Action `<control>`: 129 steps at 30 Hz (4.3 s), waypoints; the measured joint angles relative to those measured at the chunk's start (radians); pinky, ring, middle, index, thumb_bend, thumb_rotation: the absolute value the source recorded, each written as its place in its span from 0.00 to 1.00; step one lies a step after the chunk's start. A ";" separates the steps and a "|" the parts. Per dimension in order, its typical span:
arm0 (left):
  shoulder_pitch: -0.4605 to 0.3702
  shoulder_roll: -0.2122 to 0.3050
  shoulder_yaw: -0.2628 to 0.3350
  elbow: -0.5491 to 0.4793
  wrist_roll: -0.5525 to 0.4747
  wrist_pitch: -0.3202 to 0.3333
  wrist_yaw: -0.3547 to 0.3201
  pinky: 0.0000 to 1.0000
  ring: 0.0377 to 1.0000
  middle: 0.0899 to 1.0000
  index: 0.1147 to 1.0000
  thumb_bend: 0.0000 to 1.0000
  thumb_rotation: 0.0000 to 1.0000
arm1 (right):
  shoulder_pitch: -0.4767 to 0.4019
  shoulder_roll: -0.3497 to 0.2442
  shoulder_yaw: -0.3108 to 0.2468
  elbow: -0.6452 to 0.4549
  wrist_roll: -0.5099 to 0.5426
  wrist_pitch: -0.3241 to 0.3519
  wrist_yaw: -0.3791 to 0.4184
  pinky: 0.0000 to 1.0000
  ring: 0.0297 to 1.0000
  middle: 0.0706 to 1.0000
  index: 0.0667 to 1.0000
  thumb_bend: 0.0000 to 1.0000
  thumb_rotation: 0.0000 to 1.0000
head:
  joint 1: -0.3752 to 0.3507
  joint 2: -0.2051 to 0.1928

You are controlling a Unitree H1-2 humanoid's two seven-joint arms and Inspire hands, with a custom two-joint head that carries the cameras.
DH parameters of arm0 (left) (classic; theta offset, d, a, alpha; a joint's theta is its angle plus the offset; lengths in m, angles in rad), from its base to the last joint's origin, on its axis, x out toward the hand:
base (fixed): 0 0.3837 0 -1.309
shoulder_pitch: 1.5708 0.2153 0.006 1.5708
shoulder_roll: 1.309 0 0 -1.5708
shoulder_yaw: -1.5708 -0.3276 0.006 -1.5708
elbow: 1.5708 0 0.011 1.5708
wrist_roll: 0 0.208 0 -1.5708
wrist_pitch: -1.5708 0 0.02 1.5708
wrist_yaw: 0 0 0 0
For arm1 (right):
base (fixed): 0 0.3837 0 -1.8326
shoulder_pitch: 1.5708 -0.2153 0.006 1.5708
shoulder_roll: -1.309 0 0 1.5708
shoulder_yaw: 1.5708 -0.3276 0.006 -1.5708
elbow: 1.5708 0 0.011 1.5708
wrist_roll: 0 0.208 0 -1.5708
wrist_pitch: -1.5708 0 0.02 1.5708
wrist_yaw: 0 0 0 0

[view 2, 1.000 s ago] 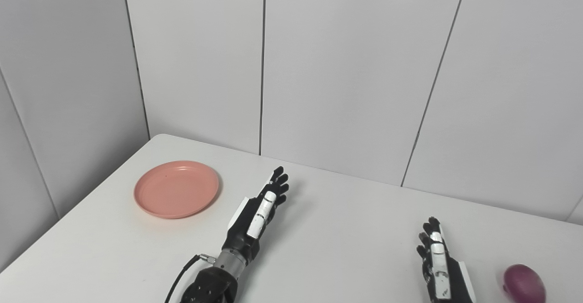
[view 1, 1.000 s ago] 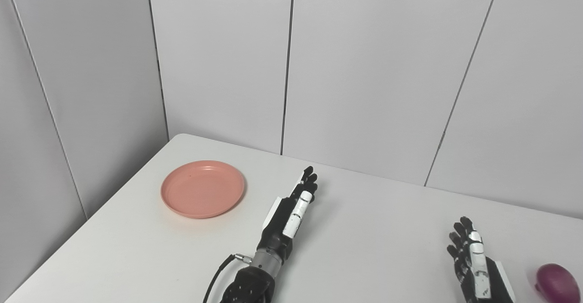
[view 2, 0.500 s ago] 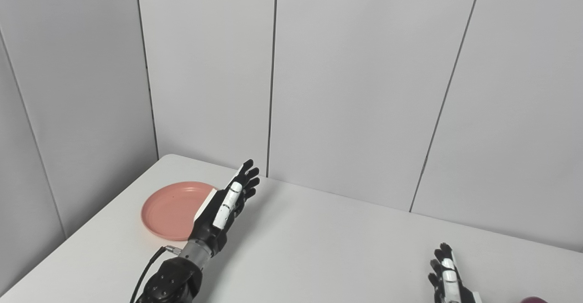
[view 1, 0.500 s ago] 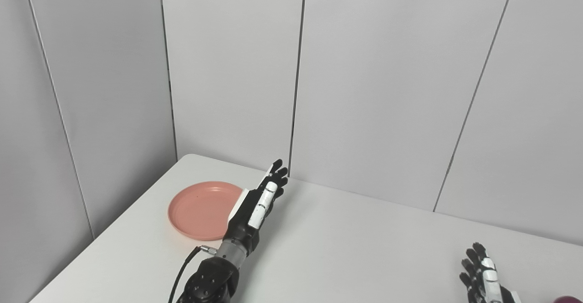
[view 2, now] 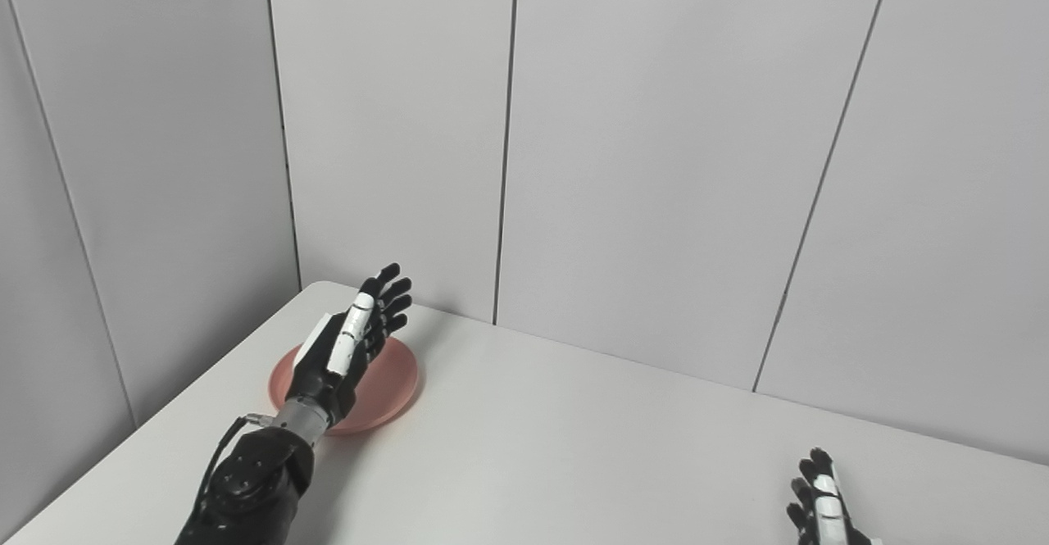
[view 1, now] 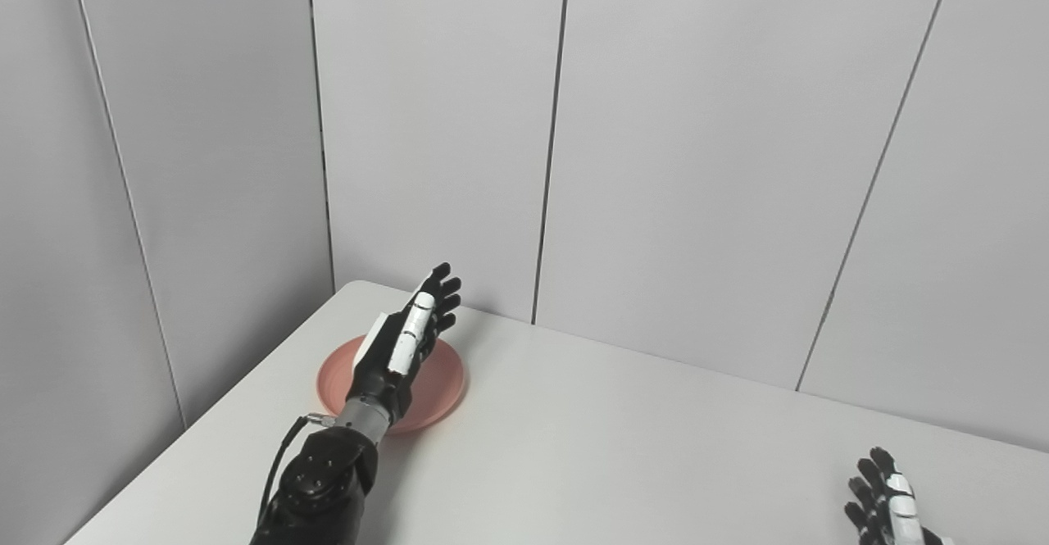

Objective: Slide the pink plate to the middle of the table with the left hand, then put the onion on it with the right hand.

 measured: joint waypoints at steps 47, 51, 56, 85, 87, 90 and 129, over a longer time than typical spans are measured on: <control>-0.171 0.249 0.094 0.775 0.001 -0.340 -0.010 0.93 0.92 0.89 0.87 0.58 1.00 | 0.018 0.012 -0.002 -0.087 0.017 0.060 -0.018 1.00 1.00 1.00 1.00 0.26 1.00 | 0.002 0.015; -0.171 0.249 0.090 0.773 0.000 -0.351 -0.015 0.94 0.92 0.91 0.89 0.60 1.00 | 0.018 0.012 0.000 -0.087 0.015 0.061 -0.018 1.00 1.00 1.00 1.00 0.26 1.00 | 0.003 0.021; -0.171 0.244 0.080 0.783 0.001 -0.376 -0.032 0.96 0.93 0.92 0.91 0.63 1.00 | 0.018 0.011 0.000 -0.095 0.016 0.064 -0.019 1.00 1.00 1.00 1.00 0.27 1.00 | 0.005 0.025; -0.156 0.188 0.083 0.768 0.000 -0.377 -0.016 0.95 0.92 0.92 0.91 0.58 1.00 | 0.025 0.010 -0.002 -0.126 0.018 0.089 -0.023 1.00 1.00 1.00 1.00 0.27 1.00 | 0.008 0.045; -0.154 0.187 0.083 0.762 0.000 -0.376 -0.015 0.94 0.92 0.91 0.90 0.58 1.00 | 0.025 0.009 -0.002 -0.126 0.019 0.089 -0.023 1.00 1.00 1.00 1.00 0.27 1.00 | 0.008 0.045; -0.147 0.178 0.083 0.743 -0.001 -0.374 -0.016 0.92 0.91 0.90 0.89 0.58 1.00 | 0.025 0.009 -0.002 -0.125 0.019 0.089 -0.023 1.00 1.00 1.00 1.00 0.28 1.00 | 0.003 0.049; -0.160 0.080 0.043 0.674 -0.032 -0.329 -0.062 0.91 0.90 0.88 0.87 0.60 1.00 | 0.022 0.011 -0.005 -0.080 0.021 0.085 -0.017 1.00 1.00 1.00 1.00 0.39 1.00 | -0.061 0.064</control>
